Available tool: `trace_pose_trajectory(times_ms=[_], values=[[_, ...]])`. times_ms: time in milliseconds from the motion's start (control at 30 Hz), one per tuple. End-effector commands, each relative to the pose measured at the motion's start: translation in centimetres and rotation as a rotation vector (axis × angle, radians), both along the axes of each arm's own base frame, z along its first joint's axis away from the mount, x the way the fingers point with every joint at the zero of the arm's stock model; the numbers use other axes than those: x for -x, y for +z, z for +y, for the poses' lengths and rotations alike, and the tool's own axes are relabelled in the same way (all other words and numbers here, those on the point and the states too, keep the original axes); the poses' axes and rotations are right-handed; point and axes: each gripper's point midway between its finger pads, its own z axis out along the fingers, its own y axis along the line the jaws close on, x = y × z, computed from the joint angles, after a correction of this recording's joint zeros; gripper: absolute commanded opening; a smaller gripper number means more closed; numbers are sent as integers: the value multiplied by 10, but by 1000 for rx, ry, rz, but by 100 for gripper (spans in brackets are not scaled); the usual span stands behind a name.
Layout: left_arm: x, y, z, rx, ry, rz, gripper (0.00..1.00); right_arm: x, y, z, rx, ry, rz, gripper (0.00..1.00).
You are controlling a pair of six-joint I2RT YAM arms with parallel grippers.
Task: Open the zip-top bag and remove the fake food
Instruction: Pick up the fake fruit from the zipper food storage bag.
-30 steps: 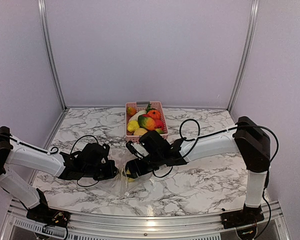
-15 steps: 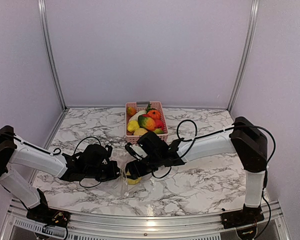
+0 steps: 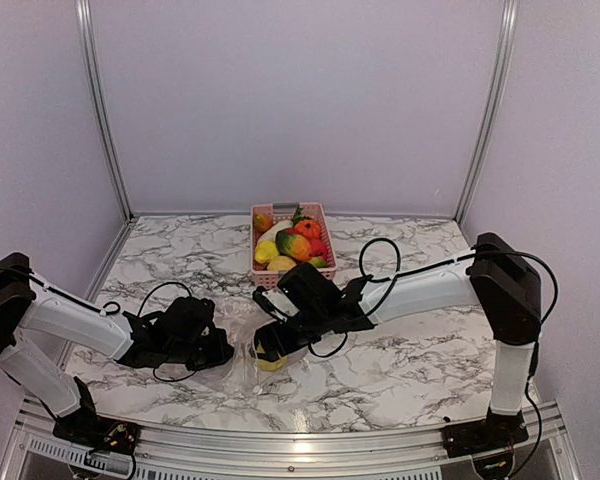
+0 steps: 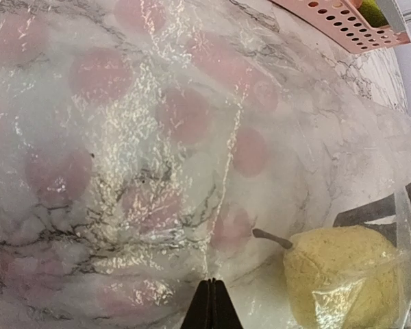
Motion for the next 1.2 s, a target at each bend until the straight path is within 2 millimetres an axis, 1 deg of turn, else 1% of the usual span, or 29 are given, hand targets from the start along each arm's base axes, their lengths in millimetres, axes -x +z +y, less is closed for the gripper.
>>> trace_pose_trajectory(times_ms=[0, 100, 233, 467, 600, 767, 967, 1000, 1167], values=[[0, -5, 11, -32, 29, 7, 0, 5, 12, -7, 13, 8, -34, 72], [-1, -6, 14, -39, 34, 6, 0, 5, 18, -9, 12, 5, -40, 59], [0, -8, 17, -45, 41, 10, 0, 6, 30, -11, -4, 0, -39, 53], [0, -8, 22, -44, 46, 9, 0, 10, 41, -22, -32, -11, -17, 51], [0, -7, 23, -46, 47, 7, 0, 11, 49, -32, -40, -17, -13, 51], [0, -6, 24, -45, 45, 6, 0, 9, 63, -52, -54, -36, -7, 50], [-3, 0, 20, -35, 42, -4, 0, 8, 82, -79, -53, -67, -18, 50], [-4, 2, 20, -32, 41, -9, 0, 7, 88, -83, -63, -73, -24, 50], [-7, 9, 16, -27, 35, -18, 0, -4, 102, -96, -88, -107, -39, 51]])
